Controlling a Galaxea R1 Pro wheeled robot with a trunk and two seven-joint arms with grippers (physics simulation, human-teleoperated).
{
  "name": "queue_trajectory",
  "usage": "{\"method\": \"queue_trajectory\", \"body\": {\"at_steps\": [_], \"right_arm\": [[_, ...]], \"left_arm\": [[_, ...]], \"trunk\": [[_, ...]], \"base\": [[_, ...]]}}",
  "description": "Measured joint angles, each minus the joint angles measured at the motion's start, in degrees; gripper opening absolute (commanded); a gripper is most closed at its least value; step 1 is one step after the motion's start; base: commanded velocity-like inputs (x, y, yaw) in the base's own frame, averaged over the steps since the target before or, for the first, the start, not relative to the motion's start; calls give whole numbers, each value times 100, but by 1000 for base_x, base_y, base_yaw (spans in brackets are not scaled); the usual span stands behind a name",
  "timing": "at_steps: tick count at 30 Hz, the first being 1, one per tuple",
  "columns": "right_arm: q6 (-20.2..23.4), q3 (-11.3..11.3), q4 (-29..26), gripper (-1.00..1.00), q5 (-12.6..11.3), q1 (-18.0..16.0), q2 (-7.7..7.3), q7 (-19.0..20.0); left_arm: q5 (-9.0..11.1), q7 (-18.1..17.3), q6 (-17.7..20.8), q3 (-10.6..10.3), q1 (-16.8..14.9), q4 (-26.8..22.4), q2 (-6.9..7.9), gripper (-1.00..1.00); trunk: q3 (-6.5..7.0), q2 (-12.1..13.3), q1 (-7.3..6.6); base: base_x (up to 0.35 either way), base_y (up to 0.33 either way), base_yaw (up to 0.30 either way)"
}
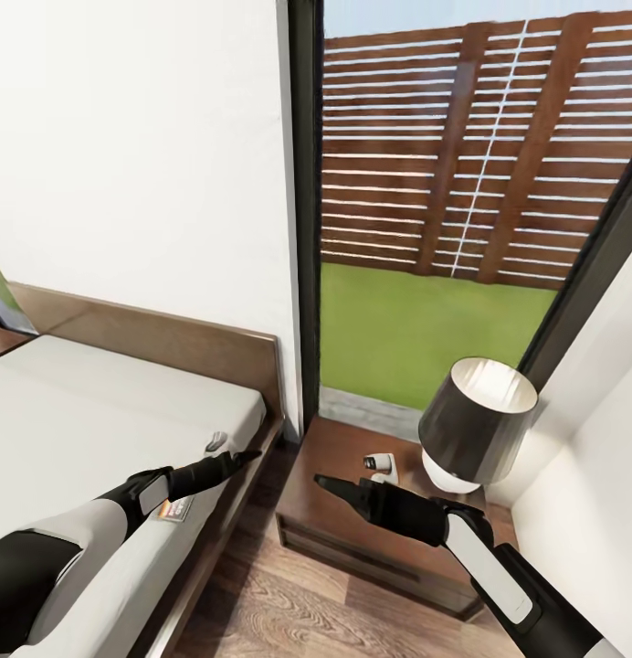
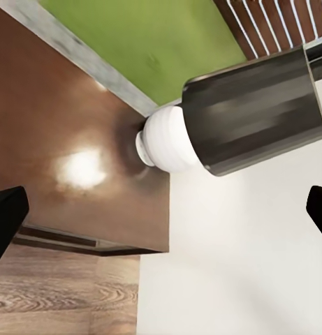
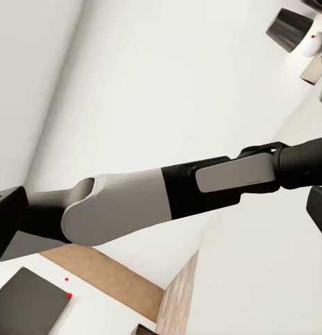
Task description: In the bedroom, move the book from the bed onto either nightstand, and place the two sandals side by side next to the bed.
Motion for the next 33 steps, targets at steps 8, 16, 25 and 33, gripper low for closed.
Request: {"method": "queue_trajectory", "body": {"at_steps": [8, 16, 25, 33], "right_arm": [[-5, 2, 7, 100, 0, 0, 1, -3], [-13, 16, 9, 100, 7, 0, 1, -3], [-11, 14, 160, 100, -18, 0, 3, 3], [-6, 10, 204, 100, -40, 0, 1, 5]], "left_arm": [[7, 0, -1, 0, 0, 0, -6, 100], [8, 0, 0, 0, 5, 0, -22, 100], [8, 8, -7, 0, 22, 0, -34, 100], [8, 17, -8, -1, 43, 0, -41, 100]], "trunk": [[74, 0, 0], [149, 0, 0], [233, 0, 0], [307, 1, 0]], "base": [[0, 0, 0], [0, 0, 0], [0, 0, 0], [0, 0, 0]]}}
